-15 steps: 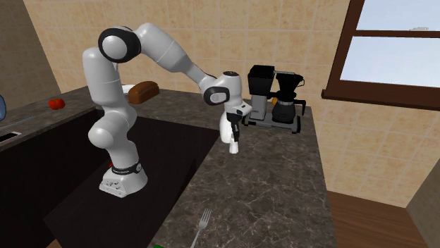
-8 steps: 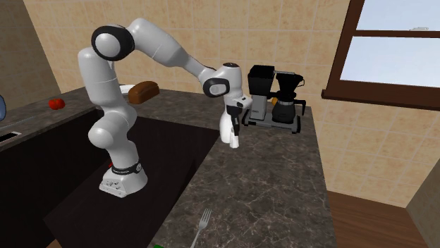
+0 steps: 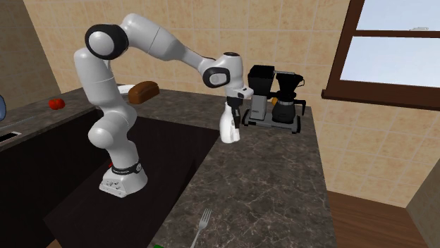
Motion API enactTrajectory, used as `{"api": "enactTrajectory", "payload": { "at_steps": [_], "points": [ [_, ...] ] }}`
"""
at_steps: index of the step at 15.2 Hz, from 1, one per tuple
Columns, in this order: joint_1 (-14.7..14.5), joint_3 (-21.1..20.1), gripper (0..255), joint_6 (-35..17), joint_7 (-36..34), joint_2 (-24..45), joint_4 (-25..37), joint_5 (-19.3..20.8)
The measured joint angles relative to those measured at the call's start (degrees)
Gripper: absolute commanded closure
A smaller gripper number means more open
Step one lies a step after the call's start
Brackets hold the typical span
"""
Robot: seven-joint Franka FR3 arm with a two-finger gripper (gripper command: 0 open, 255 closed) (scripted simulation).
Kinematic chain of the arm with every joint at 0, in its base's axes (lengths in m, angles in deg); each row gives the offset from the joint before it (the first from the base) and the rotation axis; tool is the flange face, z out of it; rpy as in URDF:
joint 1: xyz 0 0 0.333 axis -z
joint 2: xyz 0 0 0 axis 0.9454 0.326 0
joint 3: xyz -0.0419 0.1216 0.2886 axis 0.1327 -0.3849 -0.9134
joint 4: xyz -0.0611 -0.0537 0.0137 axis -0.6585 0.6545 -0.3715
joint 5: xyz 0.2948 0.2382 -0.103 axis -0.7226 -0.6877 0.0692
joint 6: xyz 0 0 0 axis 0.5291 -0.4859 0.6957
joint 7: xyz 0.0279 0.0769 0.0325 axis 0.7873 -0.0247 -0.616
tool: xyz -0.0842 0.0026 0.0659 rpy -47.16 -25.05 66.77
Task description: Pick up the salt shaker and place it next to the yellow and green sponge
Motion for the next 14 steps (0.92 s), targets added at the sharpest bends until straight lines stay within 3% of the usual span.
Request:
{"api": "enactTrajectory", "payload": {
  "at_steps": [10,14],
  "points": [
    [0.14,0.43,255,7.83,0.23,-3.01,4.89,-0.49],
    [0.98,2.09,255,8.45,3.16,-6.30,2.05,-1.46]
  ]
}}
